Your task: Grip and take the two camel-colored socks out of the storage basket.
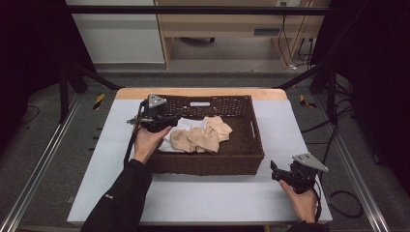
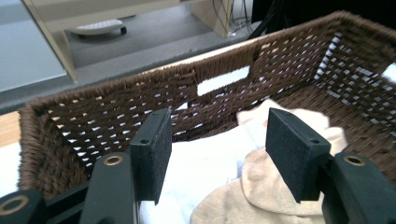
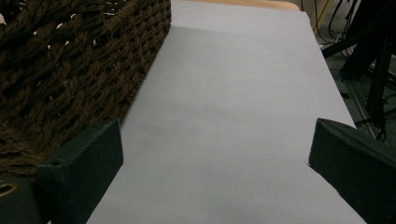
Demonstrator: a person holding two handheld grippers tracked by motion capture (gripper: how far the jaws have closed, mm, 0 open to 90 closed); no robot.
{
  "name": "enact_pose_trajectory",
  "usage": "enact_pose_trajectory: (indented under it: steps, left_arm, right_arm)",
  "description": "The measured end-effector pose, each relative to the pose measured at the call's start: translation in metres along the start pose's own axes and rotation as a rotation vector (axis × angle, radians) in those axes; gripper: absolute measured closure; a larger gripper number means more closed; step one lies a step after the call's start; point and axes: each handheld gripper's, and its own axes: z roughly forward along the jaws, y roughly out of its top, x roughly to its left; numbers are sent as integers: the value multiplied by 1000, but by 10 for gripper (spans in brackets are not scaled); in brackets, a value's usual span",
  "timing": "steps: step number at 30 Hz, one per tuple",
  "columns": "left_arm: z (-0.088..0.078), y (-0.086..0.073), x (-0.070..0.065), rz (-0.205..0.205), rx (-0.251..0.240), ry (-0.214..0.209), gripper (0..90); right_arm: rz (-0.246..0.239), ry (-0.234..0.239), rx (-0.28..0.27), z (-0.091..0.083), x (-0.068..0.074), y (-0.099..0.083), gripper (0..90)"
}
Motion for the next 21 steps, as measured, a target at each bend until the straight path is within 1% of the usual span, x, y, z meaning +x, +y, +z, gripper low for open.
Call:
enact_pose_trajectory:
  steps: [2, 5, 7, 9, 12, 14, 19, 20, 21]
  left_arm:
    - [7, -3, 0, 2, 20, 4, 407]
    - [13, -6, 0, 15, 43, 11, 407]
    - [17, -8, 0, 12, 62, 7, 407]
    - [21, -12, 0, 2, 63, 3, 407]
    - [27, -18, -2, 6, 79, 6, 409]
    - [29, -22, -2, -2, 79, 3, 413]
    - [33, -27, 0, 2, 116, 10, 413]
    - [35, -29, 1, -4, 126, 12, 413]
    - [35, -30, 1, -1, 140, 14, 413]
  right_arm:
    - [1, 1, 1, 0, 0, 0, 34]
    - [-3, 2, 3, 1, 0, 0, 34]
    - [-2, 2, 3, 1, 0, 0, 35]
    - [-1, 5, 3, 1, 1, 0, 35]
    - [0, 3, 6, 2, 0, 0, 34]
    - [0, 1, 9, 2, 0, 0, 34]
    - [-3, 1, 12, 3, 0, -1, 34]
    - [-5, 0, 12, 3, 0, -1, 35]
    - [-6, -1, 12, 3, 1, -1, 35]
